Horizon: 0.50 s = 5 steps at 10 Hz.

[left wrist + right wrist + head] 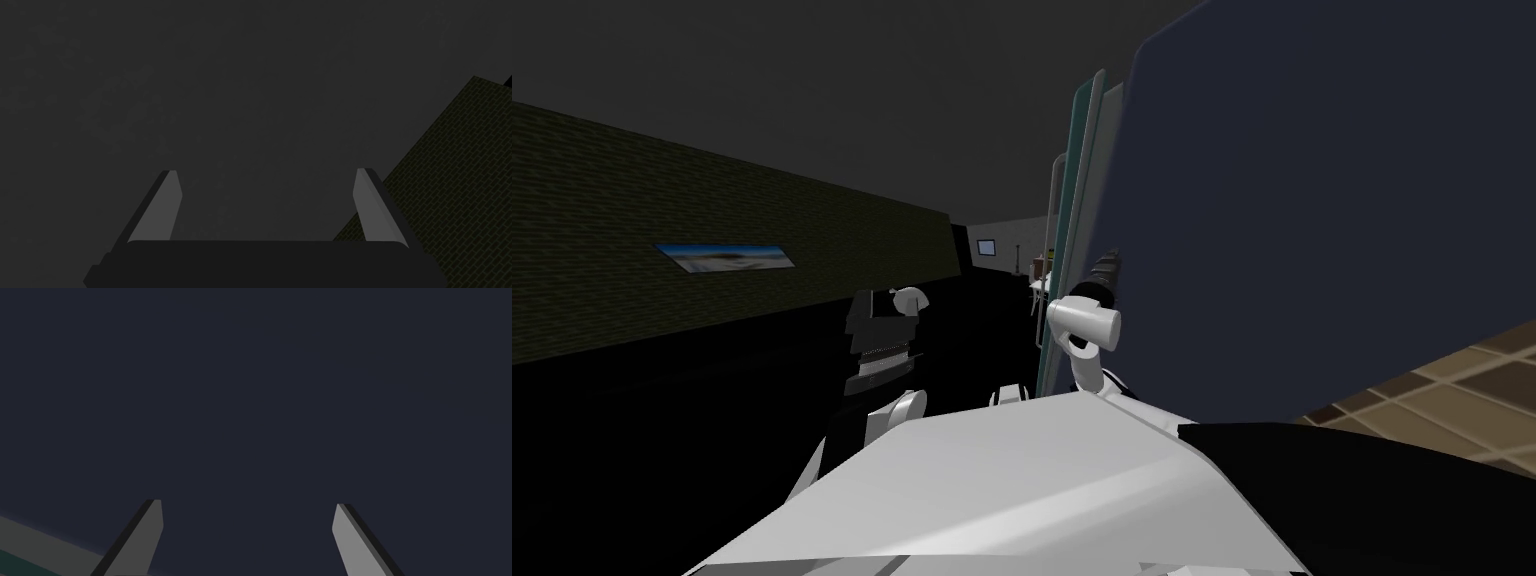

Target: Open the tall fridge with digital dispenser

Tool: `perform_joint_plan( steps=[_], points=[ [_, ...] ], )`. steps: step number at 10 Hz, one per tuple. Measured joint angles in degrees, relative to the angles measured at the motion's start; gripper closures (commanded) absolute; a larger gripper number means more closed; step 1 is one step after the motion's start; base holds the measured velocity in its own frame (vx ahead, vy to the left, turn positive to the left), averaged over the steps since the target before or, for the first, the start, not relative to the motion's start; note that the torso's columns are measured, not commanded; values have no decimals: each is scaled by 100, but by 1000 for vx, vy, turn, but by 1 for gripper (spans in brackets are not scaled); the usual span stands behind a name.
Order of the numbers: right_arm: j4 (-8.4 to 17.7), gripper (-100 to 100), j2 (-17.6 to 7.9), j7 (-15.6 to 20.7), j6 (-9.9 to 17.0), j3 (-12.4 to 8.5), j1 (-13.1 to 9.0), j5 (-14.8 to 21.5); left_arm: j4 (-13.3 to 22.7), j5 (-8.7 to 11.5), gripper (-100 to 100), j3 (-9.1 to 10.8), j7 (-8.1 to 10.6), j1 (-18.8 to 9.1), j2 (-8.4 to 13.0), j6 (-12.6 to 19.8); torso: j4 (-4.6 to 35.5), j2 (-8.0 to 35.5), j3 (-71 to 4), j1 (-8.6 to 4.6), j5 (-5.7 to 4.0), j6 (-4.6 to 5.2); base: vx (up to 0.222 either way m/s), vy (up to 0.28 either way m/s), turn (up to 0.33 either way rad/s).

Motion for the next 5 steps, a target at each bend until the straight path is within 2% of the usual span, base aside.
perform_joint_plan(
  steps=[1, 3, 5],
  points=[
    [10, -100, 108, -16, -69, 16, -116, -121, 0, 0, 0, 0, 0, 0, 0, 0, 2, -1, -3, 4, 4, -6, 14, 1, 55],
    [-128, -100, 304, 43, -212, 129, -222, -226, 0, 0, 0, 0, 0, 0, 0, 0, 13, 20, 12, 1, 6, 14, 12, -4, 18],
    [-249, -100, 441, 16, -273, 127, -249, -441, 0, 0, 0, 0, 0, 0, 0, 0, 16, 31, 23, -7, 1, 26, 8, 4, 52]
  ],
)
